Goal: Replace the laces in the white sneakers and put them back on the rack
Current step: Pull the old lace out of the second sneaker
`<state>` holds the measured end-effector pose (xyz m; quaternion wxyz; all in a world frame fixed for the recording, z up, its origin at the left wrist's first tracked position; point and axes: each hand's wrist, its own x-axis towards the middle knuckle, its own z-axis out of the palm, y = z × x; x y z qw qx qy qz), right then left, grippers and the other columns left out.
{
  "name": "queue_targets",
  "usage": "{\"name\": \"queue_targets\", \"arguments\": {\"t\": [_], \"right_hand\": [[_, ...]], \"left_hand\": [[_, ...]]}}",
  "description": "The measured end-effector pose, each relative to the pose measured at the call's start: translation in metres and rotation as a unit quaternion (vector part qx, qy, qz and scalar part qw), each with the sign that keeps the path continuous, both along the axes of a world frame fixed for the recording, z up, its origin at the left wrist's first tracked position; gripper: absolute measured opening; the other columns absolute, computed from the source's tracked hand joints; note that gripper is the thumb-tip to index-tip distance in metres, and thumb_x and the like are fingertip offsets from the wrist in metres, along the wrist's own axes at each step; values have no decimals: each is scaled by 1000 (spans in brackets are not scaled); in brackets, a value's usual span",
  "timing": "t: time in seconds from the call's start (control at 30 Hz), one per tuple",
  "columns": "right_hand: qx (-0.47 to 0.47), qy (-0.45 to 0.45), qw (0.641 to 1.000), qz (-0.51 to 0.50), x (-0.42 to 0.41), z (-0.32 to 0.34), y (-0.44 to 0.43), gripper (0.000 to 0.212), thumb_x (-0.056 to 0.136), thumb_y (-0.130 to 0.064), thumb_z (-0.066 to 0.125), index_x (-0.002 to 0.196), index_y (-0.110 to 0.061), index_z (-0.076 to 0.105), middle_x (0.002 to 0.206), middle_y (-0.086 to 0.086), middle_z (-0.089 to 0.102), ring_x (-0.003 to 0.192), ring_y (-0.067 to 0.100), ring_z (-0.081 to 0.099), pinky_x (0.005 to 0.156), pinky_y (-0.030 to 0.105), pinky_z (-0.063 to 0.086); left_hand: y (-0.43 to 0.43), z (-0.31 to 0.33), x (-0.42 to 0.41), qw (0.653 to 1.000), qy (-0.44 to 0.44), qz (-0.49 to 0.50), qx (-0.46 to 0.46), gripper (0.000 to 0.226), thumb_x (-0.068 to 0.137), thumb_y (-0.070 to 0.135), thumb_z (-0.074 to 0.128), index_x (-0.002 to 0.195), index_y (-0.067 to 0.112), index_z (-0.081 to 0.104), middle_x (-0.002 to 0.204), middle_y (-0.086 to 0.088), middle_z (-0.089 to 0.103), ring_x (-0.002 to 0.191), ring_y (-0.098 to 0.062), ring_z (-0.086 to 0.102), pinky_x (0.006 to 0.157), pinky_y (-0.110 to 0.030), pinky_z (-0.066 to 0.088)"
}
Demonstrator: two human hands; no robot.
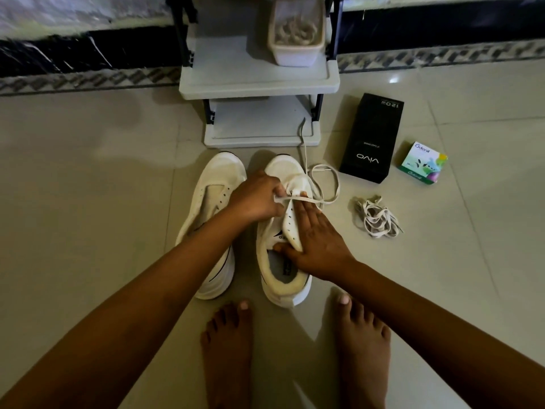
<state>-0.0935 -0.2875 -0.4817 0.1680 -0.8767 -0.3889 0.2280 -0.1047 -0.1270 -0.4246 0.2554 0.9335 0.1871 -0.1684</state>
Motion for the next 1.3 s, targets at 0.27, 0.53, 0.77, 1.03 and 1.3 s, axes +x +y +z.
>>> {"name": "queue_targets", "arguments": {"t": [0.27,0.53,0.77,1.03,1.3], "right_hand": [[-12,-1,1000,6,0,4,0,99,83,-70,35,149,-11,-9,158,10,-9,146,21,-6,115,28,-5],[-14,3,1000,3,0,-1,1,105,74,-78,20,147,-13,-17,157,8,-14,145,19,-13,116,29,-7],[0,19,1000,-3,1,9,1,97,88,-62,45,149,-11,-10,158,8,-14,146,20,-9,116,31,-2],[-2,14,1000,0,0,8,-2,98,84,-68,38,150,-11,-8,158,9,-10,146,22,-3,116,29,1],[1,13,1000,-8,-2,6,2,102,81,-74,32,149,-12,-11,158,9,-9,146,20,-7,112,25,-7]], "left_hand": [[-3,-2,7,996,-37,-15,78,15,83,16,66,97,17,72,110,-3,65,99,-22,62,80,-30,47],[-2,38,2,985,-119,28,-121,15,76,14,76,90,18,73,95,4,70,86,-13,65,82,-30,52],[-7,-2,5,996,-2,-38,80,22,82,22,67,105,19,69,120,-6,53,104,-26,56,83,-33,48],[2,15,3,996,-57,-42,-59,11,79,11,72,89,13,73,95,0,65,84,-14,60,69,-20,43],[6,19,-2,994,-44,-31,-92,21,77,15,74,97,17,70,100,5,59,86,-8,56,74,-17,44]]}}
